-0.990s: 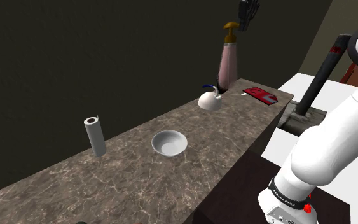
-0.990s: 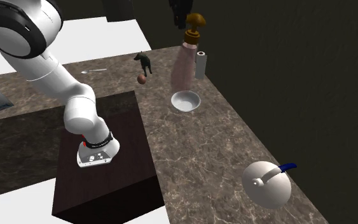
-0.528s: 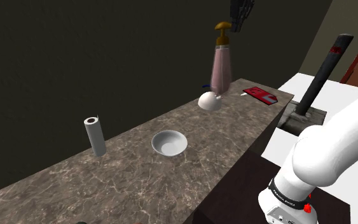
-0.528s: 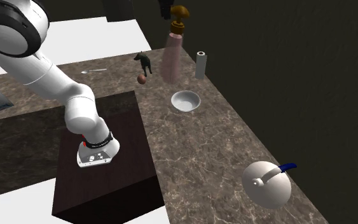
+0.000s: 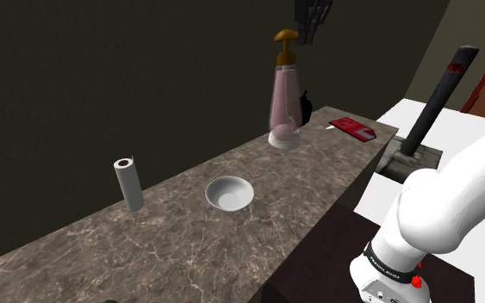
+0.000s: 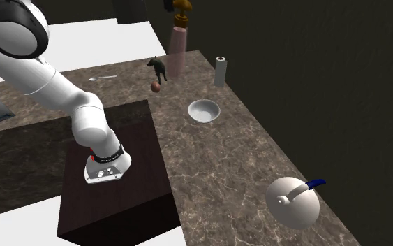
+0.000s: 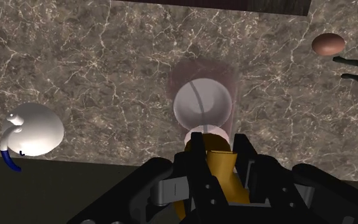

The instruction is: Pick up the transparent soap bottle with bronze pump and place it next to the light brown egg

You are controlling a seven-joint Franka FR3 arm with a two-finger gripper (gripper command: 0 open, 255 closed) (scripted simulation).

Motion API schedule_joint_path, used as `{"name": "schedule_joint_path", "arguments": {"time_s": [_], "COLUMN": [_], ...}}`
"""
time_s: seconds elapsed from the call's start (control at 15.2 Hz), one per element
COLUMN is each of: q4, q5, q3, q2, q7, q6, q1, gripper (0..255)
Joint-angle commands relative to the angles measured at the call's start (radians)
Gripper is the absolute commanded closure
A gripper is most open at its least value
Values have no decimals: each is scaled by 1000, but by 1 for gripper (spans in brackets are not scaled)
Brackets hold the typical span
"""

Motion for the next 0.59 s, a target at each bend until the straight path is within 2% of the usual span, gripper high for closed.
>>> {"name": "schedule_joint_path", "arguments": {"time_s": [0.0, 0.53], "q4": [7, 98], "q5": [11, 31], "q3": [43, 210], "q2": [6, 88], "q7": [63, 297], "q6": [1, -2], "q1": [15, 75], "gripper": [255, 255]}}
